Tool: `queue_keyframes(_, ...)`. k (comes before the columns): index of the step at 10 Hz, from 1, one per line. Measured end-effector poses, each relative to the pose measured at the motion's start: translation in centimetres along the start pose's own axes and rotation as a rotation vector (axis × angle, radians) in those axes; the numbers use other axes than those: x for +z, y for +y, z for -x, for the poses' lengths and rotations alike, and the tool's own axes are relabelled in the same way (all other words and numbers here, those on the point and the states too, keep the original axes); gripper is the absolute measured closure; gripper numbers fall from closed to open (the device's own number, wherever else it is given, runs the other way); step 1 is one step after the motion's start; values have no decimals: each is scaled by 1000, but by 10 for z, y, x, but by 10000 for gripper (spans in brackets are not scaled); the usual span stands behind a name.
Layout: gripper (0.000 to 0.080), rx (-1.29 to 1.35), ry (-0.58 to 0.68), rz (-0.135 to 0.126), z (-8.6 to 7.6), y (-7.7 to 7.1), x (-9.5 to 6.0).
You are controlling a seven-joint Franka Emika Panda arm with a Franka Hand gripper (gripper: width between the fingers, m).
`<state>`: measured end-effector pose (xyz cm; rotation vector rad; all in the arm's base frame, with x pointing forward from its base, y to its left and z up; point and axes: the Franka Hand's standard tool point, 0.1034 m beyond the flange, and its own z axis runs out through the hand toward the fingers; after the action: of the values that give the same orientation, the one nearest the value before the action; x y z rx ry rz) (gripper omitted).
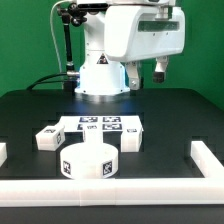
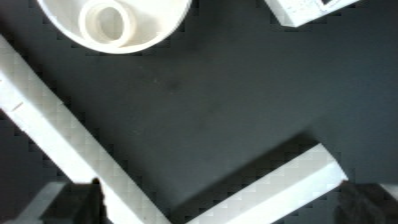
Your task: Assemble stool
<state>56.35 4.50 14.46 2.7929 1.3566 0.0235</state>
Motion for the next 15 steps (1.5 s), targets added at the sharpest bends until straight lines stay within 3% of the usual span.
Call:
queue_keyframes(5, 150, 2, -1, -2, 1, 0, 1)
queue_keyframes(7, 150, -136, 27, 31, 28, 14, 22)
queue_keyframes(8, 150, -188, 33, 40, 44, 20, 35)
queue_keyframes(10, 150, -205, 37, 47, 60, 32, 46)
queue_keyframes(14, 150, -210, 38, 47, 59, 31, 47)
queue_keyframes(15, 150, -253, 44, 56, 67, 33, 57)
